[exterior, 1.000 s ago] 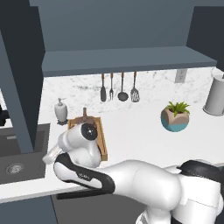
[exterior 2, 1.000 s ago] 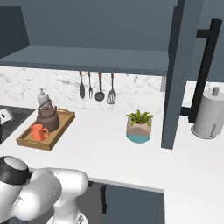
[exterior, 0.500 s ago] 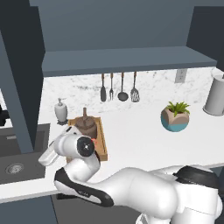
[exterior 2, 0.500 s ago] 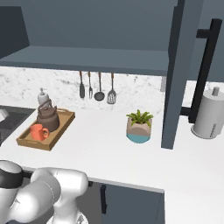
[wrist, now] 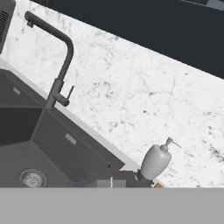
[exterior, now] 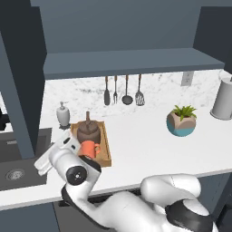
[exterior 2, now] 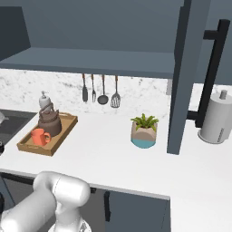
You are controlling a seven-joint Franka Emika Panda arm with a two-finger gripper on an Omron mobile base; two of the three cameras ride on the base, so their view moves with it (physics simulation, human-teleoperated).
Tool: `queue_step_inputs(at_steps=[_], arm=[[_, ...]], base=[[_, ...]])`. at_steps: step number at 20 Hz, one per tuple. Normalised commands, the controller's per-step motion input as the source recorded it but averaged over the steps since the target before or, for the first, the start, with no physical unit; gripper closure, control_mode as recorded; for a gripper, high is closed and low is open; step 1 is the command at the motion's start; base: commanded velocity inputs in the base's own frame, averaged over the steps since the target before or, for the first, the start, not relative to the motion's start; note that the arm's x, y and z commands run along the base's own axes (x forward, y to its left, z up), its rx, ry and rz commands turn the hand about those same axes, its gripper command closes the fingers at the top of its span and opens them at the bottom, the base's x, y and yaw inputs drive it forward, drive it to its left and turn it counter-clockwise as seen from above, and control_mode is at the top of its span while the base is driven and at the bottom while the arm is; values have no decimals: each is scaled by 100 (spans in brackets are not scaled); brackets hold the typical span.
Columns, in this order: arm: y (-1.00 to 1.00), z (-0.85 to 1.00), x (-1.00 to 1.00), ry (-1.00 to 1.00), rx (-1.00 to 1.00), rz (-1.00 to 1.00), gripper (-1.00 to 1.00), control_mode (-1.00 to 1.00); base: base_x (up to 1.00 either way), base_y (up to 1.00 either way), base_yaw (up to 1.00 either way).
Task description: Pick the kettle from the counter and place it on the tray. Then pick the mug from the cabinet and place it on the tray. Then close the cabinet doors.
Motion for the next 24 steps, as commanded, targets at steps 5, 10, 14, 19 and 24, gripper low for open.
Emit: queue_step_inputs(at_steps=[5, 10, 14, 19, 24], arm=[[34, 37, -50, -1, 0, -29, 100, -100], [36, 11, -44, 0, 0, -24, 100, -100], [17, 3, -5, 0, -2, -10, 100, -100], [2, 0, 0, -1, -6, 0, 100, -100], [12, -4, 0, -14, -25, 0, 100, -100]], base=[[0, 0, 0], [0, 0, 0], [0, 0, 0], [0, 0, 0], [0, 0, 0]])
